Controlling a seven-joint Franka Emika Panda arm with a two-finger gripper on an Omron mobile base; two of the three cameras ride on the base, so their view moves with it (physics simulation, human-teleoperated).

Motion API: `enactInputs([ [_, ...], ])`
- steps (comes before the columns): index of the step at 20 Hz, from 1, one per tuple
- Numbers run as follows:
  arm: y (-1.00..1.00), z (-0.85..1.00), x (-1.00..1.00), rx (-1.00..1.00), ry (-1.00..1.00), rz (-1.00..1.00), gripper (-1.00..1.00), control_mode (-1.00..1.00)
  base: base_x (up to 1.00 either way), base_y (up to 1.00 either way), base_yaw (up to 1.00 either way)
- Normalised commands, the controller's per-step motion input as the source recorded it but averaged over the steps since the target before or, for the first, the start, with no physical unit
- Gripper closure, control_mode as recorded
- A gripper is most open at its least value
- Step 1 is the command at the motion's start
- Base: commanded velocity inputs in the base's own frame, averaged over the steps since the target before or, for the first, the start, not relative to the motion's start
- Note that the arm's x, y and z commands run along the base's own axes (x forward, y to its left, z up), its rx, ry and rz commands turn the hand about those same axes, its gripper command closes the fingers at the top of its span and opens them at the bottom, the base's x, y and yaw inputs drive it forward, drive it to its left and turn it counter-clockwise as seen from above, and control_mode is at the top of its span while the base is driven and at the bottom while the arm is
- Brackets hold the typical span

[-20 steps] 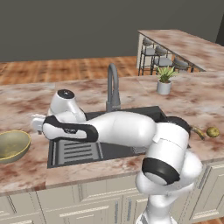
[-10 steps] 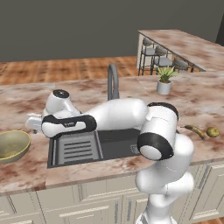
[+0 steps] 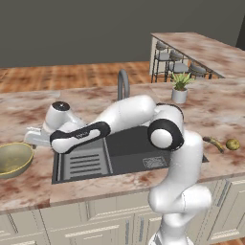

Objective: Remove the squash and banana from the sink. Then move the bowl and cup from the counter to the sink for washing.

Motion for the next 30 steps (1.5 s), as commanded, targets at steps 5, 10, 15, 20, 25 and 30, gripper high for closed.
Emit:
enactInputs([
  [5,0.28,-0.14,0.14,-0.08,0.02,-0.01,-1.00,-1.00,0.00,0.00,0.00],
  [10,0.27,-0.07,0.18,-0.05,0.08,-0.03,-1.00,-1.00,0.00,0.00,0.00],
  [15,0.21,-0.11,0.17,0.00,0.12,-0.02,-1.00,-1.00,0.00,0.00,0.00],
  [20,0.12,-0.15,0.16,0.00,0.11,-0.04,-1.00,-1.00,0.00,0.00,0.00],
  [25,0.01,-0.18,0.13,0.00,0.02,-0.05,-1.00,-1.00,0.00,0.00,0.00],
  [30,0.03,-0.20,0.13,0.00,0.00,-0.06,-1.00,-1.00,0.00,0.00,0.00],
])
